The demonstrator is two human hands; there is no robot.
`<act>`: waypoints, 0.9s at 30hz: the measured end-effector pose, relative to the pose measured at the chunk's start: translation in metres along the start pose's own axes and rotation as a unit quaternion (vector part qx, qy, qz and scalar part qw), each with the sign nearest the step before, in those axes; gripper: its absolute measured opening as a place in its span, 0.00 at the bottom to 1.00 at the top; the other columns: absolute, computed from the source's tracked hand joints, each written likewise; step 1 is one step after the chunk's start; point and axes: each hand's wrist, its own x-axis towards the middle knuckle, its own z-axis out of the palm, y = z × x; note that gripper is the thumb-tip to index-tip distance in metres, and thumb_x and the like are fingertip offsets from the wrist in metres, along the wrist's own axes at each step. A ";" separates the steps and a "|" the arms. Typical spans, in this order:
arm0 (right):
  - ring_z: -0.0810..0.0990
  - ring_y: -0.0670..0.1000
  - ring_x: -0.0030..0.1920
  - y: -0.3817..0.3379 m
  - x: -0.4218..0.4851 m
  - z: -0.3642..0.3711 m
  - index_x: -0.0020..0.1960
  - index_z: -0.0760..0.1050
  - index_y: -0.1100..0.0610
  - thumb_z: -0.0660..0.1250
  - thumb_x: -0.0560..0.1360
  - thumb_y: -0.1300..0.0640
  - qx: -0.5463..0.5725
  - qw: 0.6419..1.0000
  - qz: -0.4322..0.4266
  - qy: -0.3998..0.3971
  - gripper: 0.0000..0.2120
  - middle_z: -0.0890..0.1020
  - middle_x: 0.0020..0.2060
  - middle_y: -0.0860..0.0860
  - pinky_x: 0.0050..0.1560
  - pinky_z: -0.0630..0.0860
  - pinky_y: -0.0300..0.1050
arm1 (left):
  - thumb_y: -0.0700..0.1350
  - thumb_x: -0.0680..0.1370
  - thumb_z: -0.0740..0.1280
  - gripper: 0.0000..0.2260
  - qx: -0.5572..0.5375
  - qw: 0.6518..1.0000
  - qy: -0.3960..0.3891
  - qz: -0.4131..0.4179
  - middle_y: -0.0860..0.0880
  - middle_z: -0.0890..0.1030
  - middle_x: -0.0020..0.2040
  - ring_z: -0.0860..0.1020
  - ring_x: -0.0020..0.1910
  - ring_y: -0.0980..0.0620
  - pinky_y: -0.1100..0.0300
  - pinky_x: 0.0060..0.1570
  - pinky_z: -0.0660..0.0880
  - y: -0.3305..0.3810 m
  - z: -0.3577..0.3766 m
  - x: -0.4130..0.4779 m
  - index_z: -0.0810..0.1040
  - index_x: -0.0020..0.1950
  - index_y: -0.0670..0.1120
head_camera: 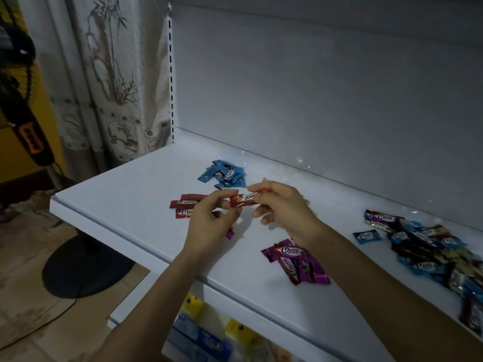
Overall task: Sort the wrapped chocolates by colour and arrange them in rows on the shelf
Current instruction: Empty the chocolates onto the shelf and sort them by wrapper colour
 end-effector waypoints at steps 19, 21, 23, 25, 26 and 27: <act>0.77 0.48 0.28 0.020 -0.017 -0.057 0.49 0.76 0.58 0.65 0.77 0.65 0.027 0.976 0.026 0.216 0.04 0.82 0.34 0.54 0.29 0.72 0.38 | 0.45 0.81 0.63 0.07 0.064 0.997 0.025 0.021 0.51 0.80 0.35 0.76 0.32 0.52 0.55 0.35 0.75 0.004 0.020 0.017 0.80 0.46 0.47; 0.77 0.45 0.27 0.023 -0.024 -0.060 0.48 0.77 0.59 0.64 0.77 0.65 -0.004 0.980 0.012 0.201 0.05 0.82 0.29 0.50 0.29 0.72 0.37 | 0.45 0.81 0.63 0.07 0.043 0.999 0.023 0.008 0.51 0.79 0.35 0.76 0.31 0.51 0.55 0.31 0.74 0.005 0.032 0.019 0.80 0.47 0.47; 0.78 0.42 0.28 0.025 -0.033 -0.066 0.48 0.78 0.59 0.64 0.77 0.65 -0.047 0.981 0.009 0.188 0.05 0.81 0.28 0.46 0.31 0.72 0.37 | 0.45 0.81 0.62 0.07 0.044 0.999 0.009 -0.015 0.50 0.80 0.36 0.76 0.33 0.52 0.58 0.32 0.74 -0.001 0.044 0.010 0.80 0.48 0.48; 0.78 0.43 0.31 0.028 -0.039 -0.073 0.48 0.78 0.56 0.65 0.76 0.64 -0.097 0.975 0.015 0.201 0.06 0.83 0.35 0.47 0.31 0.72 0.35 | 0.45 0.80 0.63 0.07 0.076 0.997 -0.021 -0.006 0.50 0.81 0.37 0.77 0.34 0.57 0.62 0.33 0.75 -0.007 0.049 0.001 0.81 0.48 0.49; 0.79 0.44 0.31 0.030 -0.041 -0.076 0.48 0.78 0.54 0.65 0.75 0.63 -0.115 0.971 0.017 0.210 0.07 0.83 0.38 0.49 0.30 0.73 0.34 | 0.46 0.80 0.64 0.06 0.078 0.996 -0.034 0.001 0.50 0.81 0.36 0.76 0.34 0.58 0.62 0.33 0.75 -0.009 0.050 0.000 0.81 0.48 0.50; 0.79 0.43 0.31 0.033 -0.043 -0.077 0.49 0.78 0.52 0.66 0.75 0.63 -0.124 0.969 0.018 0.215 0.08 0.82 0.40 0.49 0.29 0.73 0.32 | 0.47 0.80 0.64 0.06 0.073 0.997 -0.038 0.000 0.50 0.81 0.36 0.76 0.33 0.59 0.62 0.34 0.74 -0.009 0.049 0.001 0.81 0.49 0.50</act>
